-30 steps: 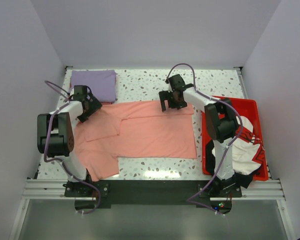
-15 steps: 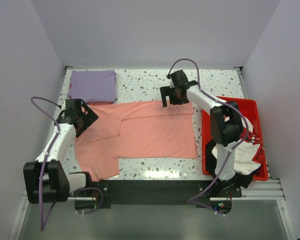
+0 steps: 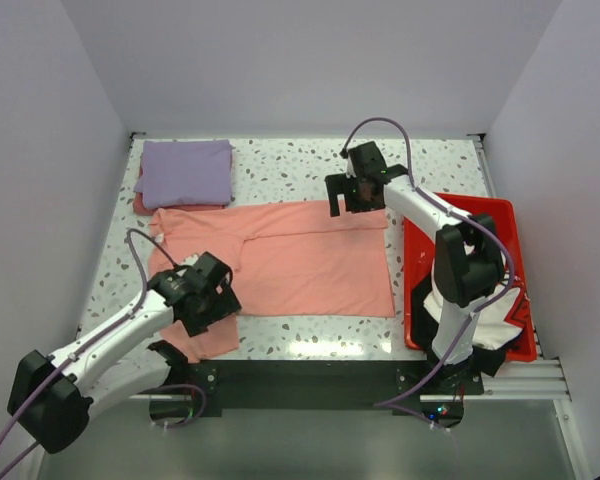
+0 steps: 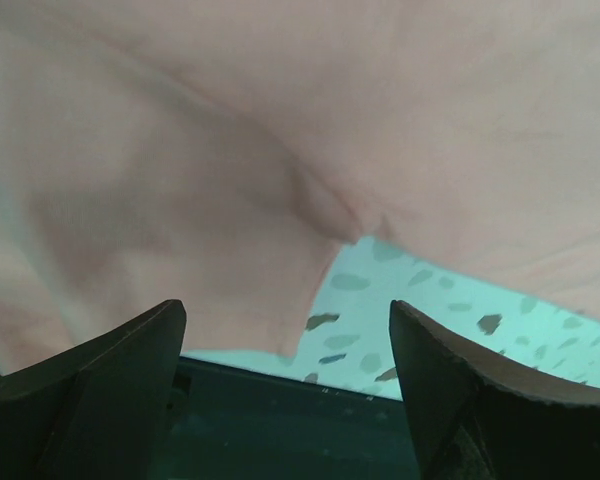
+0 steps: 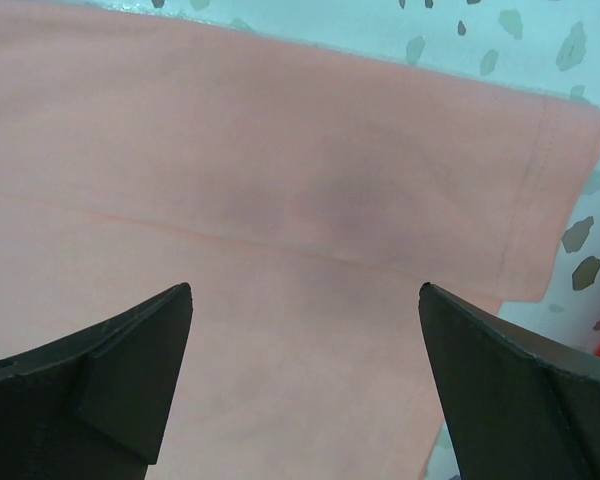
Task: Fold and stack the t-shirts
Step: Fold the tshirt
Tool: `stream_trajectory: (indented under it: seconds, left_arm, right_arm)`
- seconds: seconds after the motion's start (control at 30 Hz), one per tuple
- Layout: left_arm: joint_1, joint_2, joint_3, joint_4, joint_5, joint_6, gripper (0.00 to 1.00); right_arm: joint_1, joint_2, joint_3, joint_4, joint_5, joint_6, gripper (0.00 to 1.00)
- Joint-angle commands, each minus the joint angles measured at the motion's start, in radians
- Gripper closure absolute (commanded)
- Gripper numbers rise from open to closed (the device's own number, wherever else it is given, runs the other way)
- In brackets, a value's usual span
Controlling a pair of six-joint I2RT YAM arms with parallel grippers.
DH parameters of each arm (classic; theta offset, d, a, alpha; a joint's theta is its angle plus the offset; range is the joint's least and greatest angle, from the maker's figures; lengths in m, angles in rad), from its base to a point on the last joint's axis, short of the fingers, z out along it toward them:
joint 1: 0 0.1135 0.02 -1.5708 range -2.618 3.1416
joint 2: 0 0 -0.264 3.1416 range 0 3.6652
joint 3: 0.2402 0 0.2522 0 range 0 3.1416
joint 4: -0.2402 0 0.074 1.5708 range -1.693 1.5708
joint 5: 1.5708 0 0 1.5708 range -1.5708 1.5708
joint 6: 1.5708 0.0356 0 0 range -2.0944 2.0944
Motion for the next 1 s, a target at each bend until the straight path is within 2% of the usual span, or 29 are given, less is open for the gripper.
stream_trajectory:
  seconds: [0.0, 0.03, 0.13, 0.23, 0.27, 0.43, 0.53, 0.7, 0.97]
  left_arm:
    - [-0.116, -0.033, -0.039, -0.127, 0.015, -0.229, 0.14]
    - [-0.178, -0.032, -0.052, -0.133, 0.021, -0.287, 0.16]
    - [-0.268, -0.012, -0.052, -0.161, 0.017, -0.376, 0.23]
    - [-0.308, 0.011, -0.05, -0.187, 0.011, -0.421, 0.31]
    - [-0.314, 0.022, -0.053, -0.193, 0.01, -0.432, 0.36]
    - [-0.333, 0.033, -0.06, -0.155, -0.049, -0.465, 0.44]
    - [-0.333, 0.07, -0.03, -0.147, -0.107, -0.476, 0.45]
    - [-0.331, 0.166, 0.002, -0.156, -0.129, -0.495, 0.49]
    - [-0.331, 0.133, -0.016, -0.129, -0.129, -0.542, 0.52]
  right_arm:
    - [-0.002, -0.042, -0.019, 0.004, -0.017, 0.018, 0.01]
    - [-0.003, -0.04, -0.022, 0.004, -0.017, 0.018, 0.01]
    - [-0.002, -0.035, -0.025, 0.003, -0.017, 0.016, 0.01]
    - [-0.002, -0.035, -0.025, 0.001, -0.02, 0.012, 0.01]
    - [-0.002, -0.037, -0.025, 0.001, -0.02, 0.012, 0.01]
    - [-0.002, -0.031, -0.033, 0.001, -0.026, 0.006, 0.01]
    - [-0.003, -0.028, -0.034, -0.003, -0.03, 0.005, 0.01]
    - [-0.003, -0.038, -0.044, -0.012, -0.032, 0.002, 0.01]
    - [-0.002, -0.022, -0.013, -0.038, -0.027, -0.007, 0.01]
